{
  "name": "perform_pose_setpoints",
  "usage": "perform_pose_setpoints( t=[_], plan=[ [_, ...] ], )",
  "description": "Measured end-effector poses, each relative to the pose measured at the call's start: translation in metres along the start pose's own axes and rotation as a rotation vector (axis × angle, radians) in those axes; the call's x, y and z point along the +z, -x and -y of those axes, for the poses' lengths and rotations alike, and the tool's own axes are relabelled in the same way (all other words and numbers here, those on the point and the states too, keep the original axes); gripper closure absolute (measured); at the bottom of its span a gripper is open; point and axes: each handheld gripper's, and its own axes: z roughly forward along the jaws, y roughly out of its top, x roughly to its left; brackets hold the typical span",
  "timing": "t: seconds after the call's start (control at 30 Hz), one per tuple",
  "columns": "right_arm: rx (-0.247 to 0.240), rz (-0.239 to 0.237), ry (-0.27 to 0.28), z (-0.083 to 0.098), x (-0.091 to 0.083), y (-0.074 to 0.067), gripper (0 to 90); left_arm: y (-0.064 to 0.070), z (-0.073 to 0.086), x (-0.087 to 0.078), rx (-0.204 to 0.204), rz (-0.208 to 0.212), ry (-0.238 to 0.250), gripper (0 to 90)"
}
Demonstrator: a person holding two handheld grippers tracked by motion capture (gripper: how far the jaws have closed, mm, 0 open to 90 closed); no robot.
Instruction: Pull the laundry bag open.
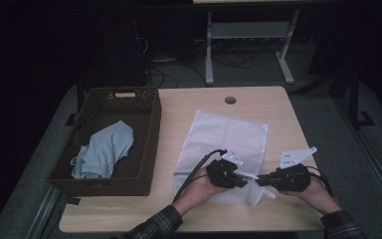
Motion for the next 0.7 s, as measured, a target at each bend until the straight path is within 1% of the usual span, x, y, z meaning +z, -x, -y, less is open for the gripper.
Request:
perform_pose_setpoints(
  t=[0.3,0.37,0.43,0.57,0.7],
  plan=[
    [-0.002,-0.004,-0.003,-0.001,0.001,-0.001,84.3,-0.001,0.002,-0.002,-0.001,0.008,-0.007,86.1],
    [-0.003,-0.002,-0.006,-0.001,0.001,-0.001,84.2,-0.002,0.003,-0.002,-0.001,0.000,-0.014,86.1],
    [-0.001,0.002,-0.007,0.000,0.000,0.000,84.2,-0.004,0.005,-0.004,-0.015,-0.001,-0.011,86.1],
    [0.006,0.007,-0.001,0.001,-0.002,0.001,84.3,-0.005,0.006,-0.007,-0.017,-0.005,-0.010,86.1],
    [0.010,0.009,0.003,0.002,-0.004,0.003,84.3,-0.008,0.007,-0.010,-0.028,-0.006,-0.006,86.1]
  ],
)
